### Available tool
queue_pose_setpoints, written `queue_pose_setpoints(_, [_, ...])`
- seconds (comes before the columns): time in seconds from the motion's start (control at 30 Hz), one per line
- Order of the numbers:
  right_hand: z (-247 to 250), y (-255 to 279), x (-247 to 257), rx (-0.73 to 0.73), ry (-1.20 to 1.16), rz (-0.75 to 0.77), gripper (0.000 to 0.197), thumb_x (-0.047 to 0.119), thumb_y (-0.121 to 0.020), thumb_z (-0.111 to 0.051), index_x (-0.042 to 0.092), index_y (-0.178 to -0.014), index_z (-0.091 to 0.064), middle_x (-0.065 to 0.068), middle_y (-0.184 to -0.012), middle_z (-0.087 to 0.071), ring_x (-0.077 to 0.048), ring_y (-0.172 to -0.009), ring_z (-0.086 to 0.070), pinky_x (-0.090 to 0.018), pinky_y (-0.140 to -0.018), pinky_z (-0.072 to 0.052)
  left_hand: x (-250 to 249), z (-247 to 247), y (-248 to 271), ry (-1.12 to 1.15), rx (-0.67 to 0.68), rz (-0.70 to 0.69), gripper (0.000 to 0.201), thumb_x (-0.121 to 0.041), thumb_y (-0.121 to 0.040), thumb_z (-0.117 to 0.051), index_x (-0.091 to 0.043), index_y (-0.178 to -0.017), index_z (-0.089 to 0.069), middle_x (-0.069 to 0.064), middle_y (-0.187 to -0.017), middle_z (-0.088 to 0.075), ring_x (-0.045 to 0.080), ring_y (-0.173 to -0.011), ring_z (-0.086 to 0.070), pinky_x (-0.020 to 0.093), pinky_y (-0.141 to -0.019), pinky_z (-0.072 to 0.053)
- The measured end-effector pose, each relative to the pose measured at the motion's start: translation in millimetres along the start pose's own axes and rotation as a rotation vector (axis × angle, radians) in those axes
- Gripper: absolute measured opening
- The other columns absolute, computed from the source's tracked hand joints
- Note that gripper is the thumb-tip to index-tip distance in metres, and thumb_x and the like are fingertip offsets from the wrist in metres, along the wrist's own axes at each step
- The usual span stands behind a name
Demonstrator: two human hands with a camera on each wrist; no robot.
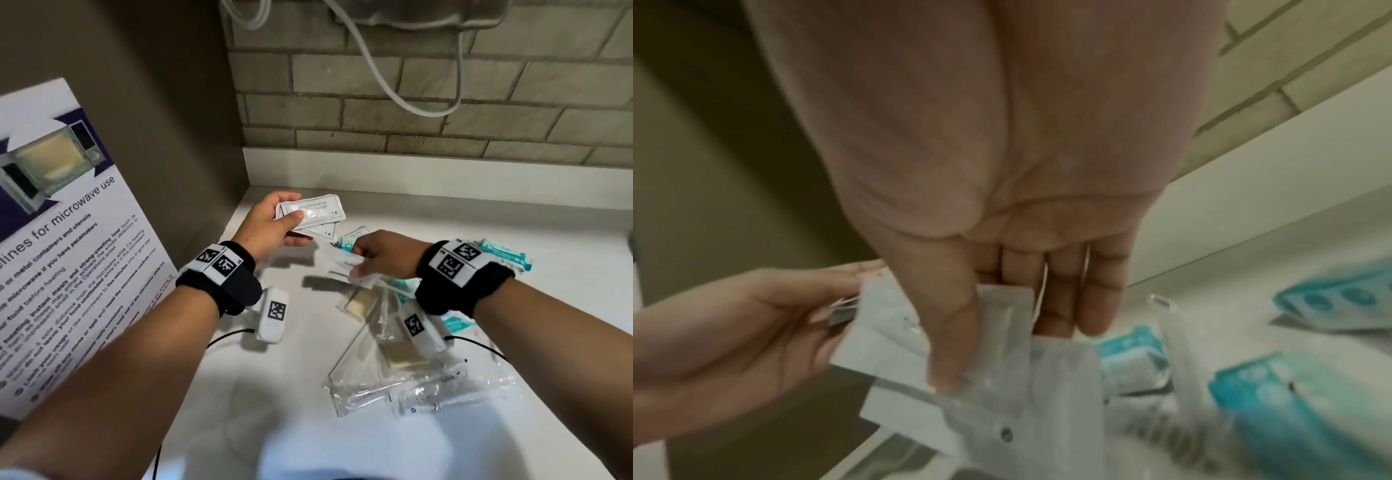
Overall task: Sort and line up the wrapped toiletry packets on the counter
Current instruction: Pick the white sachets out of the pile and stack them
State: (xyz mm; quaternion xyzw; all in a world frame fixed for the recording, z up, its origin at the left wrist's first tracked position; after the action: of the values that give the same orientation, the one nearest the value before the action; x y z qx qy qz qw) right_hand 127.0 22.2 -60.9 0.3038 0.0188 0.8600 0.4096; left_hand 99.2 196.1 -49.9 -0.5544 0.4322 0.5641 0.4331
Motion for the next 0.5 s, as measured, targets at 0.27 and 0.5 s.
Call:
queue_pose_setpoints(0.27, [1,-21,-28,0.048,0.298,-0.096,0.028,0.019,-0.087,-0.065,0.018,-0.115,-0.062,0.0,-0.112,-0.063,-0.021,-0.103,-0.058,-0.031,-0.09,-0.047,4,-4,-13,0.008,0.004,0.023,0.023,-0.001,-0.096,-0.053,-0.015,-0.114,-0.054,0.015,-0.118,-0.062,0.027,-0.086,-0.069,0.028,-0.063,-0.061])
queue_pose_setpoints(0.5, [-20,-44,-15,0.055,0.297,-0.012,0.038,0.005,-0.086,-0.06,0.021,-0.12,-0.065,0.001,-0.116,-0.063,-0.018,-0.101,-0.06,-0.021,-0.077,-0.042,1,-5,-25,-0.009,0.011,0.02,0.025,-0.002,-0.096,-0.053,-0.015,-0.116,-0.053,0.014,-0.115,-0.062,0.025,-0.086,-0.069,0.028,-0.064,-0.061])
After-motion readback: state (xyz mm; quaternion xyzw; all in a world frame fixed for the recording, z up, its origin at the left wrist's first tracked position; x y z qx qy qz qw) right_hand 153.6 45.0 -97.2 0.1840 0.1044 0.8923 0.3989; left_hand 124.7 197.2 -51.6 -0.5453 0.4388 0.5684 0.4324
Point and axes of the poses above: each hand's wrist, its own y-axis away from the middle knuckle, its own z-axis out of the back of the hand, x = y × z, the point moved 9 cm from there along -y, towards the middle knuckle
